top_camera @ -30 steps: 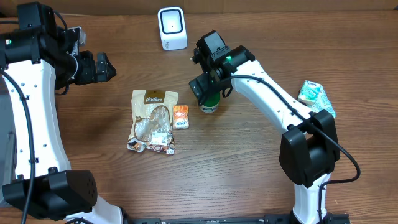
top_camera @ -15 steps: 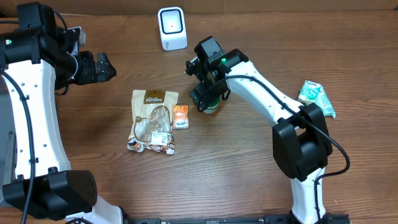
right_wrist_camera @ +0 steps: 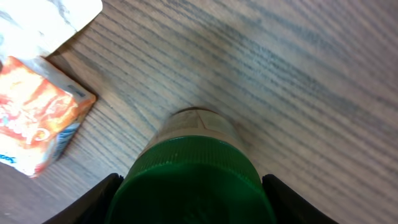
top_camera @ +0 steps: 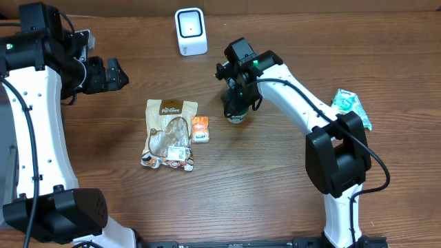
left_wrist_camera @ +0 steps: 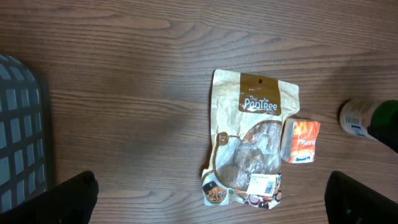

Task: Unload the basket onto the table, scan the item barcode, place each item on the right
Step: 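Lift the jar and hold it in front of the scanner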

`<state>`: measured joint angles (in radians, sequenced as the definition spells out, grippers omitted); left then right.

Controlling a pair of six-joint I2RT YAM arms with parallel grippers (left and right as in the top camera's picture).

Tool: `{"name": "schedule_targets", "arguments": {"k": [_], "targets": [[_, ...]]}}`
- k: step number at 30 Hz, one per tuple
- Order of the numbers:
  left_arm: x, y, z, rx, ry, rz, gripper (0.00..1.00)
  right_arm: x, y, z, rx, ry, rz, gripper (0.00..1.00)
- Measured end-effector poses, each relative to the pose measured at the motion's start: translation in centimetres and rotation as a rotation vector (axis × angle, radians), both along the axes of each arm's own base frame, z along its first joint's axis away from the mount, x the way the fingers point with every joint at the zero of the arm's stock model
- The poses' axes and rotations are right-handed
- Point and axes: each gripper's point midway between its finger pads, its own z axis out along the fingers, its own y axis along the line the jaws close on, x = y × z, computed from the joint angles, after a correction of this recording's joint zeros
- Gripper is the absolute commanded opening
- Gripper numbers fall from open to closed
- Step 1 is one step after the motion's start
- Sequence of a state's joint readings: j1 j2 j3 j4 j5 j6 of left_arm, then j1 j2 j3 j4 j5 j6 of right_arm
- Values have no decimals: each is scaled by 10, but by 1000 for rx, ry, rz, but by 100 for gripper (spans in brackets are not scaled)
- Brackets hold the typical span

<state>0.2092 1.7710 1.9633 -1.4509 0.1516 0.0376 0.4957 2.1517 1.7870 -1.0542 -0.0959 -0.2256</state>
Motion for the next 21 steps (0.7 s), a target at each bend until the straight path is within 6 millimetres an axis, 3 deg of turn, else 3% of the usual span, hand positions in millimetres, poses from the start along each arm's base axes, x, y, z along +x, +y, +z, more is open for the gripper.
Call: {"name": "schedule_targets", "arguments": {"k": [4,7,10,14,21], "targets": [[0,0,0,0,0,0,100,-10,8,6,60,69,-43,38],[0,0,0,0,0,0,100,-12,22,26,145,101,-49,38],[0,0,0,0,0,0,100,-6,39,62,264,103,-39,38],[0,0,0,0,0,0,100,2,47,111,433,109,-29,39],[0,0,0,0,0,0,100,12,28,191,794,141,18,39]]}}
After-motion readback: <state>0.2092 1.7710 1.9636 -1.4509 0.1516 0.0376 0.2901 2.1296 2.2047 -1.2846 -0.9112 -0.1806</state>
